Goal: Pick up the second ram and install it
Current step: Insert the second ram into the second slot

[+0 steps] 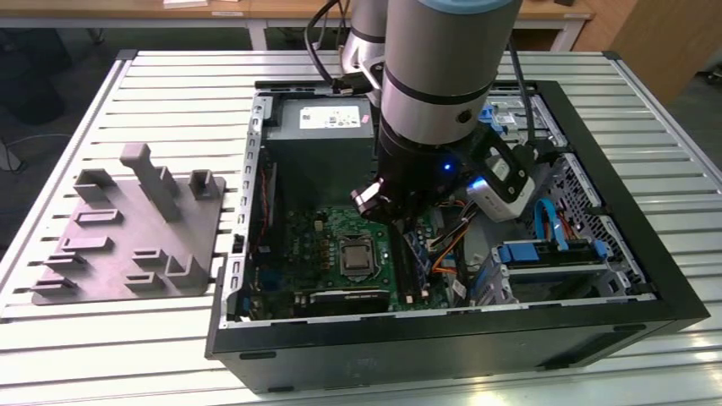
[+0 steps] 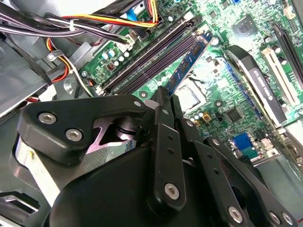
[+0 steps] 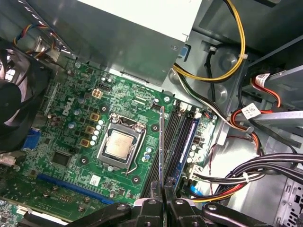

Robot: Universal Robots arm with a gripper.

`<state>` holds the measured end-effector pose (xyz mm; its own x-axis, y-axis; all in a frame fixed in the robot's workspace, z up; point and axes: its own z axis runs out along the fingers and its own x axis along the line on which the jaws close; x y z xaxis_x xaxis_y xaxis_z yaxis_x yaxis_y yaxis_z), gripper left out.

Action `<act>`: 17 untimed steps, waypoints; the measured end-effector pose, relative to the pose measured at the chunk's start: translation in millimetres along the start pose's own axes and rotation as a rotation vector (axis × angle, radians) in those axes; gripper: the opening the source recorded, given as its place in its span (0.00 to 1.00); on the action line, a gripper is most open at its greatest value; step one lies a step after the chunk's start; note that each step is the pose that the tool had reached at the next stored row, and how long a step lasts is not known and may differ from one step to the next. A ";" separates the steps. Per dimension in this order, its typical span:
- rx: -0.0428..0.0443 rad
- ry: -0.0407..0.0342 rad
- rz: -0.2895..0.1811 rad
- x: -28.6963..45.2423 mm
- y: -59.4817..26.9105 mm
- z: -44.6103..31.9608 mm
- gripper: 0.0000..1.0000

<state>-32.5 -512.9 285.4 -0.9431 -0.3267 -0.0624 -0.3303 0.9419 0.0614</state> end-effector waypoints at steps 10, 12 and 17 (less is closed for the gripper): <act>0.0011 -0.0010 0.018 0.0 0.0 0.5 0.14; 0.0013 -0.0013 0.021 0.0 0.0 0.6 0.14; 0.0017 -0.0017 0.028 0.0 -0.1 0.8 0.14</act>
<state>-32.5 -512.9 284.6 -0.9520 -0.2996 -0.0624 -0.3033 0.9509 0.0614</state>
